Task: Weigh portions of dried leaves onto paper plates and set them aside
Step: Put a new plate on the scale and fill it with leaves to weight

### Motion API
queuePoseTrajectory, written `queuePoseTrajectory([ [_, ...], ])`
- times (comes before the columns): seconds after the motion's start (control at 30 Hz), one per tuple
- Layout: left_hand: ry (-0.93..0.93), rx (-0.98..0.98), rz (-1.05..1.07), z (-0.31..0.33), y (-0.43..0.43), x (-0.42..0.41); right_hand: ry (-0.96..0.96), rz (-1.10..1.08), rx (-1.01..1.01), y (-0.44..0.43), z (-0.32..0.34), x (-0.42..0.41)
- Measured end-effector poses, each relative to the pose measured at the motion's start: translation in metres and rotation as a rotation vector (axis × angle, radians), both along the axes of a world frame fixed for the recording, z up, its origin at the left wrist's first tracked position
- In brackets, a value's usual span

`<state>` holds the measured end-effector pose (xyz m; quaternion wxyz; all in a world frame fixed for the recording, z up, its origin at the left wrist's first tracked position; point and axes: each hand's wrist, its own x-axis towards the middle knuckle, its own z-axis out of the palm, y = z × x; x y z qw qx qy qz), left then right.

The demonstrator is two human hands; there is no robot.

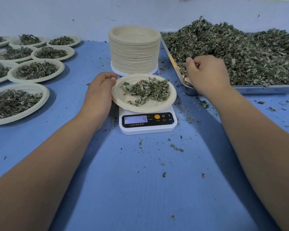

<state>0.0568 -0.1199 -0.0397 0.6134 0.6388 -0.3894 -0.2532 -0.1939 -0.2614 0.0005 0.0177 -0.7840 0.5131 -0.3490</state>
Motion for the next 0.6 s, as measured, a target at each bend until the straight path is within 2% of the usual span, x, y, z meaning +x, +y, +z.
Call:
queuePoseTrajectory([
  [0.1,-0.002,0.003,-0.002,0.001,0.001,0.0,0.021,-0.003,0.002,0.006,-0.003,0.004],
  [0.2,-0.029,0.01,-0.013,0.001,0.001,-0.001,-0.109,0.008,-0.086,0.019,0.012,0.012],
  [0.27,-0.039,0.018,-0.024,0.002,0.002,-0.001,-0.237,0.095,-0.106,0.035,0.031,0.027],
  [0.33,-0.041,0.023,-0.028,0.002,0.002,-0.002,-0.288,0.251,-0.06,0.057,0.045,0.049],
  [0.43,-0.036,0.022,-0.01,0.005,0.003,-0.004,-0.082,0.388,-0.024,0.085,0.046,0.085],
  [0.6,-0.062,0.009,-0.012,0.006,0.004,-0.003,0.297,0.409,-0.102,0.096,0.033,0.119],
])
